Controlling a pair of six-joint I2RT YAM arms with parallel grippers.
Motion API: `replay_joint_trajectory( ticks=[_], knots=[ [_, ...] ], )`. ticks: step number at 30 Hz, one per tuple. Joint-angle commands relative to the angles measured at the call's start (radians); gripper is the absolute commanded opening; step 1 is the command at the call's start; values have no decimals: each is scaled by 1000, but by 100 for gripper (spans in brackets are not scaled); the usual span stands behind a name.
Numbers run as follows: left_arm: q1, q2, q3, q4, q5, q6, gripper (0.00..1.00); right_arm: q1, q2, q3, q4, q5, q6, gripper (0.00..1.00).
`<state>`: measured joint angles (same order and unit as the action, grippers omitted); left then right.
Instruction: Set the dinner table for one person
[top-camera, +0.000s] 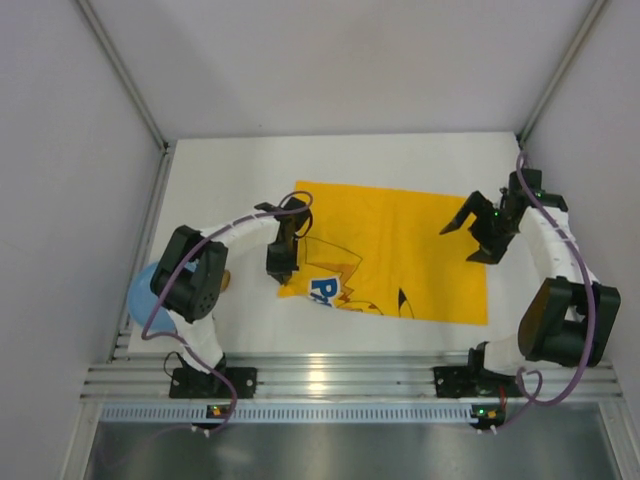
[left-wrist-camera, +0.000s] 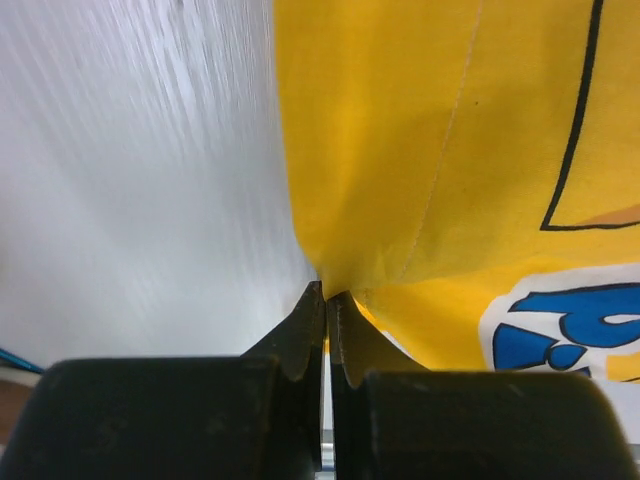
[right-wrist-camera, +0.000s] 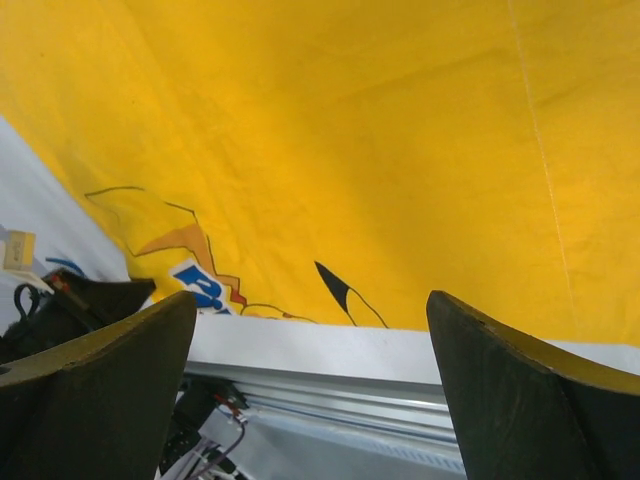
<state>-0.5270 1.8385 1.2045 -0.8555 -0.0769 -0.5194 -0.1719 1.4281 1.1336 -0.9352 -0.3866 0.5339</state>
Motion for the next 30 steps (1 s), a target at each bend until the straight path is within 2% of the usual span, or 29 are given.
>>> replay_joint_trajectory(
  ticks=[1, 7, 12, 15, 17, 19, 20, 21, 23, 24, 30],
  knots=[
    [-41, -82, -57, -77, -37, -22, 0, 18, 23, 2, 75, 6, -3, 100],
    [-41, -163, -154, -117, 6, -166, 0, 83, 107, -57, 179, 12, 15, 100],
    [-41, -229, -149, -220, -72, -226, 0, 146, 210, -40, 249, 11, 28, 100],
    [-41, -274, -161, -228, -78, -237, 2, 164, 267, -6, 253, 8, 31, 100],
    [-41, -285, -145, -256, -99, -244, 14, 206, 270, 9, 254, 6, 38, 100],
    [-41, -294, -90, -319, -139, -260, 35, 224, 258, 25, 253, 5, 37, 100],
    [-41, -318, -70, -333, -150, -275, 49, 232, 253, 46, 243, 3, 32, 100],
    [-41, -337, -51, -352, -171, -281, 75, 250, 247, 61, 236, 5, 28, 100],
    [-39, -390, 13, -398, -207, -301, 89, 271, 232, 113, 199, 21, 14, 100],
    [-41, -406, 45, -410, -248, -301, 94, 294, 221, 132, 187, 25, 12, 100],
    [-7, -450, 29, -455, -392, -229, 95, 397, 175, 192, 130, 45, 15, 100]
  ],
)
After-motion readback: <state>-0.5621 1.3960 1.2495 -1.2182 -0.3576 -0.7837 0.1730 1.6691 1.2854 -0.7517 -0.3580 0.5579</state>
